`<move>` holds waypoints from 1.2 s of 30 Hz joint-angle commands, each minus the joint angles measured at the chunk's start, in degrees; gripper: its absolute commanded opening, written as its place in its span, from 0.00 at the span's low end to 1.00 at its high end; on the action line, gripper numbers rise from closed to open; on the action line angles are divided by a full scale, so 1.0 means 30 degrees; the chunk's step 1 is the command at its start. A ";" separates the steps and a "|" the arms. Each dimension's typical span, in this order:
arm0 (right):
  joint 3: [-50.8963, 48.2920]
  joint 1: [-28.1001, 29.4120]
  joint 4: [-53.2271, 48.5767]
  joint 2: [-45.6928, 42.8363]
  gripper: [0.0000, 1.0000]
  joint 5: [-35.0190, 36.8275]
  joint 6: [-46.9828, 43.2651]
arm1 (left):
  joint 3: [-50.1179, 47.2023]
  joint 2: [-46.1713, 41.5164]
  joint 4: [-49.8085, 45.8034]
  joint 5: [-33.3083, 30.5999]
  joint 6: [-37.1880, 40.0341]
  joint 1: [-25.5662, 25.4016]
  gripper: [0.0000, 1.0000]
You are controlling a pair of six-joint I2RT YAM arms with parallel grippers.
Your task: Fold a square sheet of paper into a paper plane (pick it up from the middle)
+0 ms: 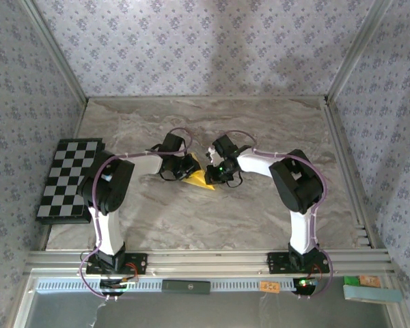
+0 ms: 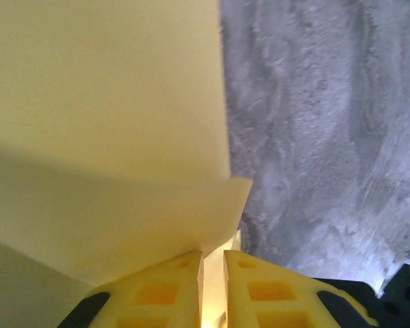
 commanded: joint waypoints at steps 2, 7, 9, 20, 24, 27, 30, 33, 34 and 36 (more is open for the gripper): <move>-0.0094 -0.0133 -0.1527 0.0821 0.10 0.0978 -0.0033 | 0.0192 -0.1654 0.0005 0.0078 0.1229 -0.0001 0.15; 0.0248 -0.0131 -0.1912 0.1043 0.08 0.1175 0.0085 | -0.1177 -0.1592 0.1753 0.0948 0.1189 -0.0192 0.10; 0.0349 -0.0118 -0.2086 0.1116 0.08 0.1320 0.0171 | -0.1486 -0.1498 0.2110 0.1133 0.1346 -0.0404 0.09; 0.0529 -0.0134 -0.2681 0.1333 0.06 0.1799 0.0554 | -0.1805 -0.0553 0.2585 0.0954 0.1589 -0.0908 0.07; 0.0499 -0.0132 -0.2549 0.1242 0.06 0.1660 0.0612 | -0.1599 -0.0209 0.2067 0.0457 0.1585 -0.0896 0.05; 0.0444 -0.0162 -0.2444 0.1136 0.06 0.1565 0.0612 | -0.1548 -0.0124 0.1737 0.0051 0.1534 -0.0911 0.05; 0.0384 -0.0189 -0.2256 0.1013 0.06 0.1339 0.0642 | -0.1529 -0.0018 0.1510 -0.0189 0.1493 -0.0905 0.05; 0.0238 -0.0264 -0.1850 0.0749 0.06 0.0990 0.0634 | -0.1490 0.0128 0.1194 -0.0539 0.1408 -0.0890 0.05; 0.0178 -0.0323 -0.1658 0.0592 0.06 0.0839 0.0627 | -0.1443 0.0170 0.1039 -0.0649 0.1343 -0.0911 0.05; 0.0039 -0.0443 -0.1080 0.0046 0.07 0.0381 0.0742 | -0.1388 0.0301 0.0838 -0.0771 0.1256 -0.0895 0.05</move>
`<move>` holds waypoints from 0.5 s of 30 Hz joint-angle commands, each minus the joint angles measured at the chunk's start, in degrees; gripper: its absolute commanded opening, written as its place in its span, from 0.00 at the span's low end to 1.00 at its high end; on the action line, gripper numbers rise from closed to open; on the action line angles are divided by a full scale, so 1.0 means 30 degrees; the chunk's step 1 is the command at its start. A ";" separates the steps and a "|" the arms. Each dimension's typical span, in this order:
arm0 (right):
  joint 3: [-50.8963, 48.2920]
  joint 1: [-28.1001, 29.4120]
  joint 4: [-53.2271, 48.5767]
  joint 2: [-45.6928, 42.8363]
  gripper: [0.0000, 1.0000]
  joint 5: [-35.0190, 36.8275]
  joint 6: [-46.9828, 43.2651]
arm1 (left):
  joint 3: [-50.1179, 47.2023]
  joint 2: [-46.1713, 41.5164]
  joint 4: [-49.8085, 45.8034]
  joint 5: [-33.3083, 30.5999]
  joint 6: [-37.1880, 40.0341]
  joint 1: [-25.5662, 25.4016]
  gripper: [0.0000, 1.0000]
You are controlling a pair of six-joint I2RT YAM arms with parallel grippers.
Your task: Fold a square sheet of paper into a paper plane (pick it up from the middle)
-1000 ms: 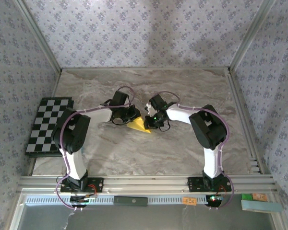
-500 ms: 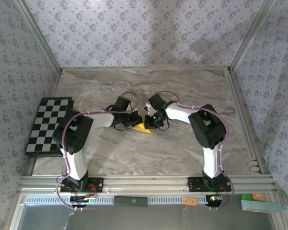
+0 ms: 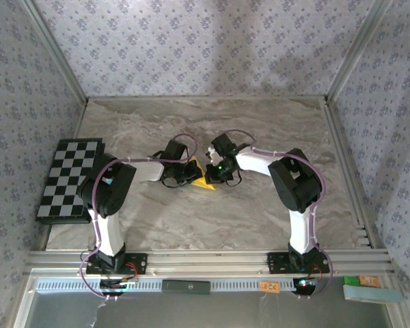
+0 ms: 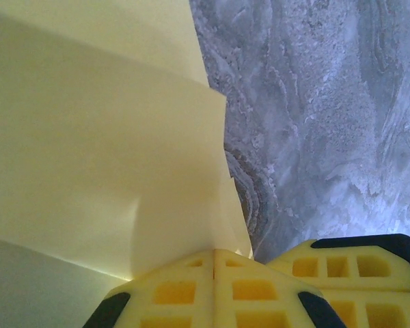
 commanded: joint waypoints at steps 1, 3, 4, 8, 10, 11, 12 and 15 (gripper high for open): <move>-0.0643 -0.0369 0.0057 -0.0609 0.07 0.0236 0.0276 | 0.0450 0.0608 -0.1143 -0.0847 -0.0077 -0.0026 0.05; -0.0735 -0.0468 0.0609 -0.1459 0.08 -0.0162 0.0341 | 0.0549 0.0713 -0.1495 -0.1013 -0.0173 -0.0030 0.05; -0.0779 -0.0470 0.0845 -0.1822 0.09 -0.0355 0.0394 | 0.0599 0.0782 -0.1656 -0.1135 -0.0230 -0.0030 0.05; -0.0794 -0.0426 0.0877 -0.2308 0.09 -0.0703 0.0282 | 0.0655 0.0886 -0.2020 -0.1327 -0.0399 -0.0028 0.05; -0.0794 -0.0307 0.0758 -0.2110 0.09 -0.0918 0.0220 | 0.0642 0.0932 -0.2016 -0.1318 -0.0559 -0.0030 0.05; -0.0794 -0.0268 0.0727 -0.2025 0.09 -0.0988 0.0219 | 0.0666 0.0959 -0.2020 -0.1354 -0.0575 -0.0030 0.05; -0.0794 -0.0223 0.0740 -0.1911 0.09 -0.1007 0.0212 | 0.0665 0.0960 -0.2042 -0.1355 -0.0613 -0.0019 0.05; -0.1433 -0.0062 0.0774 -0.1597 0.09 -0.1150 0.0306 | 0.0672 0.1006 -0.1993 -0.1300 -0.0693 -0.0030 0.05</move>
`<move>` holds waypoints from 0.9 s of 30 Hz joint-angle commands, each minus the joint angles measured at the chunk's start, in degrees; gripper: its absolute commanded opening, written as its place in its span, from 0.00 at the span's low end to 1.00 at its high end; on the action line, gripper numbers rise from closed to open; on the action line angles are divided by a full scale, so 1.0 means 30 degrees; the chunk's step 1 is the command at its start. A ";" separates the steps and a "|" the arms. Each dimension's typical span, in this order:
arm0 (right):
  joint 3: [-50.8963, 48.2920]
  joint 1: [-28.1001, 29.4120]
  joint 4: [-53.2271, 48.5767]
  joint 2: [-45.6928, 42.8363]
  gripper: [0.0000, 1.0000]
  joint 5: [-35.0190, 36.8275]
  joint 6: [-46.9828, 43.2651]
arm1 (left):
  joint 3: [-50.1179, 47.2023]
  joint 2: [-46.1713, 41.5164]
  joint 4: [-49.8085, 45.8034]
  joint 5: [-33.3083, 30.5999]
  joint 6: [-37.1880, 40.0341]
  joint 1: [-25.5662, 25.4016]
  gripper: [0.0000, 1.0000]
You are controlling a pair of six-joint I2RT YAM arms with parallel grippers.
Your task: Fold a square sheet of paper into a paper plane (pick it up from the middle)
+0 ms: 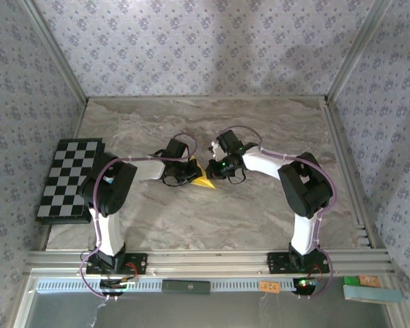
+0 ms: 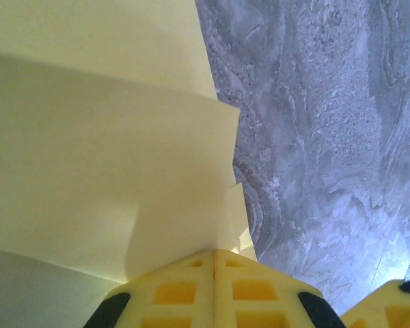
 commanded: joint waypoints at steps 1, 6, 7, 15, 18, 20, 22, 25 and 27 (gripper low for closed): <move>-0.0495 0.0209 -0.0264 0.0385 0.09 -0.0486 0.0167 | 0.0068 0.0738 -0.1291 -0.0968 -0.0162 -0.0027 0.05; -0.0385 0.0169 -0.0510 0.0938 0.08 -0.0215 0.0173 | 0.0099 0.0675 -0.1229 -0.0859 -0.0167 -0.0015 0.06; -0.0358 0.0166 -0.0570 0.1039 0.08 -0.0111 0.0169 | 0.0094 0.0646 -0.1233 -0.0854 -0.0190 -0.0023 0.06; -0.0326 0.0006 -0.1215 0.1810 0.08 0.0895 0.0228 | 0.0178 0.0400 -0.0929 -0.0567 -0.0387 0.0015 0.09; -0.0373 -0.0042 -0.1569 0.2015 0.07 0.1204 0.0249 | 0.0208 0.0138 -0.0449 -0.0195 -0.0596 0.0195 0.11; -0.0419 -0.0082 -0.1845 0.2156 0.07 0.1366 0.0256 | 0.0292 -0.0120 -0.0132 -0.0028 -0.0559 0.0392 0.12; -0.0452 -0.0138 -0.2154 0.2273 0.07 0.1548 0.0253 | 0.0395 -0.0232 0.0080 0.0056 -0.0359 0.0609 0.14; -0.0421 -0.0185 -0.2646 0.2393 0.06 0.1930 0.0231 | 0.0395 -0.0244 0.0529 0.0356 -0.0064 0.0904 0.16; -0.0417 -0.0237 -0.2829 0.2428 0.06 0.1987 0.0235 | 0.0403 -0.0204 0.0765 0.0427 0.0111 0.1028 0.17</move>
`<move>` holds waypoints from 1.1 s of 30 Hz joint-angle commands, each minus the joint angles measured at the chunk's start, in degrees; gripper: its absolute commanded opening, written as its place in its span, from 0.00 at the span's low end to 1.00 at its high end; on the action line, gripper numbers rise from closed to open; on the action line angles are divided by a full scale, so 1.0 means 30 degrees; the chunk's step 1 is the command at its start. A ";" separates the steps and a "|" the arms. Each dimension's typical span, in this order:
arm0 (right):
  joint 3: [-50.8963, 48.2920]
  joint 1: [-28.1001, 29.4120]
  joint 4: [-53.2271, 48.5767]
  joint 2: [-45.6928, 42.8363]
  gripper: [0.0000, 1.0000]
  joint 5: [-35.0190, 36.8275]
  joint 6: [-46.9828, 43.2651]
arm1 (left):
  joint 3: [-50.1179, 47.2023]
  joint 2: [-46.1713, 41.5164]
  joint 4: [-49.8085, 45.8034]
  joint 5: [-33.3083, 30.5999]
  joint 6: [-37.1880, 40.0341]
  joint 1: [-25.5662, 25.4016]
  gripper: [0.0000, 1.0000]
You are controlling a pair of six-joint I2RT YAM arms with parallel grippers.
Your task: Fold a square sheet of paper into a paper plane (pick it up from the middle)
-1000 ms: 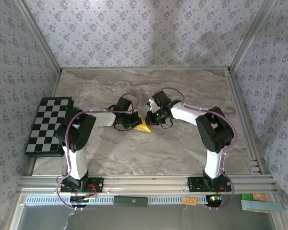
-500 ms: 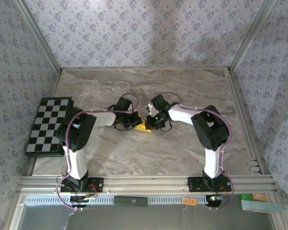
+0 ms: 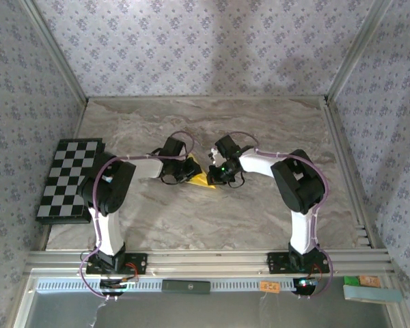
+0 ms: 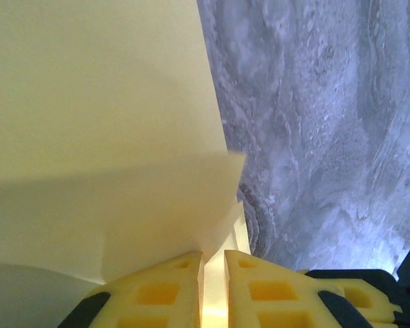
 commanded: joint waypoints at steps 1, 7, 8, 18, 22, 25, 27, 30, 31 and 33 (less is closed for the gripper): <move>-0.0327 -0.0253 -0.2478 0.1087 0.06 0.1890 0.0278 | 0.0369 -0.0149 0.0460 0.0008 0.0643 0.0418 0.17; -0.0321 -0.0314 -0.2792 0.1206 0.06 0.2152 0.0402 | 0.0433 0.0405 0.0339 -0.0120 0.1121 0.0851 0.16; -0.0311 -0.0338 -0.2894 0.1233 0.06 0.2218 0.0407 | 0.0461 0.0490 0.0240 -0.0181 0.1223 0.0910 0.15; -0.1029 -0.0599 -0.3290 0.1263 0.05 0.2663 0.0638 | 0.0039 0.1043 -0.0226 -0.0982 0.2354 0.2404 0.13; -0.1198 -0.0657 -0.3331 0.1263 0.04 0.2726 0.0630 | 0.0296 0.1343 -0.0359 -0.0865 0.3061 0.3506 0.13; -0.1266 -0.0680 -0.3321 0.1262 0.04 0.2732 0.0711 | 0.0529 0.1454 -0.0449 -0.0761 0.3456 0.4416 0.13; -0.1275 -0.0664 -0.3242 0.1241 0.04 0.2699 0.0781 | 0.0853 0.1521 -0.0650 -0.0575 0.3708 0.4924 0.13; -0.1238 -0.0677 -0.3124 0.1248 0.04 0.2514 0.0878 | 0.1729 0.1344 -0.1319 -0.0336 0.4118 0.5391 0.13; -0.1210 -0.0671 -0.3044 0.1234 0.04 0.2470 0.0927 | 0.2099 0.1168 -0.1749 -0.0391 0.4332 0.5451 0.13; -0.1181 -0.0654 -0.2972 0.1204 0.04 0.2375 0.0993 | 0.2725 0.0654 -0.2468 -0.0488 0.4735 0.5459 0.13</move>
